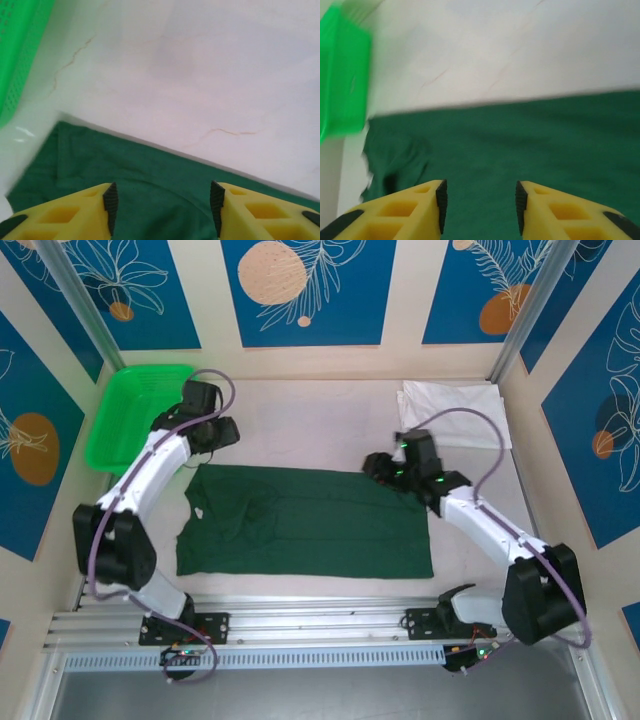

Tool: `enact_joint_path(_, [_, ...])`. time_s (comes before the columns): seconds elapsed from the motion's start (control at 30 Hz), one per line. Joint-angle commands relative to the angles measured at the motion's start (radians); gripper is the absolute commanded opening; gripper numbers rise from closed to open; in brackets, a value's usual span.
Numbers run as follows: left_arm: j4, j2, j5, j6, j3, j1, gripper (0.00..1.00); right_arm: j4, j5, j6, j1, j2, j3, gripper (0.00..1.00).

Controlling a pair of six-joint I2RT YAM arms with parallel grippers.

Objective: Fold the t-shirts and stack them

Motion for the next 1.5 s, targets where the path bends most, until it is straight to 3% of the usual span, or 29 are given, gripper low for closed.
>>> enact_joint_path(0.0, [-0.015, -0.109, 0.047, -0.188, -0.156, -0.038, 0.51, 0.065, 0.070, 0.041, 0.197, 0.122, 0.014, 0.36])
enact_joint_path(0.1, [0.109, -0.231, 0.048, -0.280, -0.370, -0.082, 0.47, 0.066, 0.100, 0.007, 0.341, 0.301, 0.140, 0.29])
enact_joint_path(0.23, [0.138, -0.295, -0.003, -0.267, -0.519, -0.095, 0.38, 0.003, 0.103, -0.059, 0.462, 0.527, 0.362, 0.24])
enact_joint_path(0.53, [0.196, -0.344, -0.113, -0.181, -0.685, -0.089, 0.34, -0.171, 0.187, -0.102, 0.555, 0.812, 0.696, 0.25])
enact_joint_path(0.7, [0.240, -0.326, -0.107, -0.138, -0.717, -0.076, 0.34, -0.228, 0.234, -0.096, 0.560, 0.878, 0.778, 0.30])
enact_joint_path(0.93, [0.307, -0.267, -0.079, -0.133, -0.745, -0.064, 0.32, -0.279, 0.244, -0.092, 0.555, 0.942, 0.856, 0.31])
enact_joint_path(1.13, [0.323, -0.239, -0.118, -0.149, -0.764, -0.059, 0.32, -0.315, 0.257, -0.093, 0.556, 0.974, 0.898, 0.31])
enact_joint_path(1.47, [0.319, -0.210, -0.143, -0.165, -0.774, -0.052, 0.33, -0.348, 0.255, -0.094, 0.559, 1.000, 0.947, 0.17])
